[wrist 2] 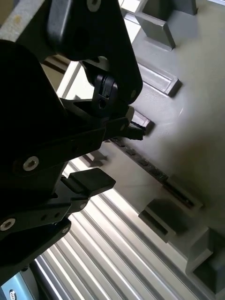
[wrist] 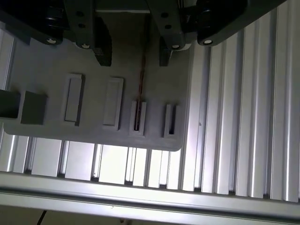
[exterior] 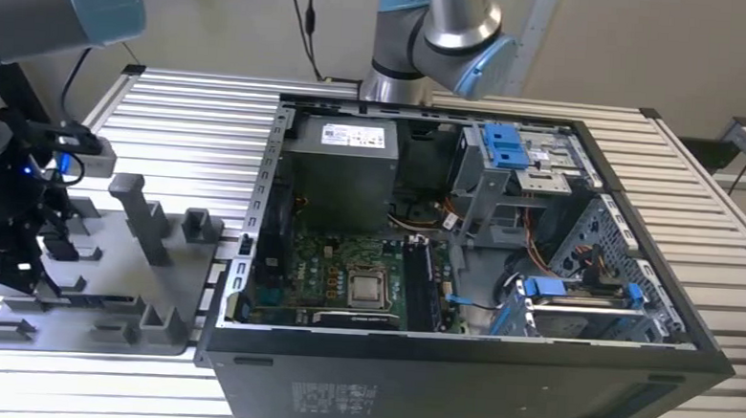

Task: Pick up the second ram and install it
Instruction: 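Pick up the second ram and move it above second insertion slot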

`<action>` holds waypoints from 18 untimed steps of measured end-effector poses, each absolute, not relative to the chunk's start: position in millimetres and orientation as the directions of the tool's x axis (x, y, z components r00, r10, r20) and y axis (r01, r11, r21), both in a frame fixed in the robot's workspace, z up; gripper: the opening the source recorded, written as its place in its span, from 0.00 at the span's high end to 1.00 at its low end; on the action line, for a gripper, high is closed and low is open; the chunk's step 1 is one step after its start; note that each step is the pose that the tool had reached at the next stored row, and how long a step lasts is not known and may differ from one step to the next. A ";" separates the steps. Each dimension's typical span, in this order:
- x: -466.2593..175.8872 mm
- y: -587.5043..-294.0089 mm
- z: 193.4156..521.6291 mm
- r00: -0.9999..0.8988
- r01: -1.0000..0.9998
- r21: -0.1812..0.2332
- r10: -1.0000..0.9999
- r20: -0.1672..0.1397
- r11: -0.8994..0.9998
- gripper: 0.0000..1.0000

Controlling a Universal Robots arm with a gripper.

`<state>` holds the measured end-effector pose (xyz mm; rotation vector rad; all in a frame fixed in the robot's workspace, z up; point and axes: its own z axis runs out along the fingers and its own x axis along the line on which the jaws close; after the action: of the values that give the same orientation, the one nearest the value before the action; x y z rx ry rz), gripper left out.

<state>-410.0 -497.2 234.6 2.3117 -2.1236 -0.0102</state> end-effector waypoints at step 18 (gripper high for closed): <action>-413.4 -500.8 211.2 0.085 -0.996 0.006 -0.996 -0.003 -0.085 0.46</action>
<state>-413.4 -500.8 211.2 2.3118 -2.1237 -0.0102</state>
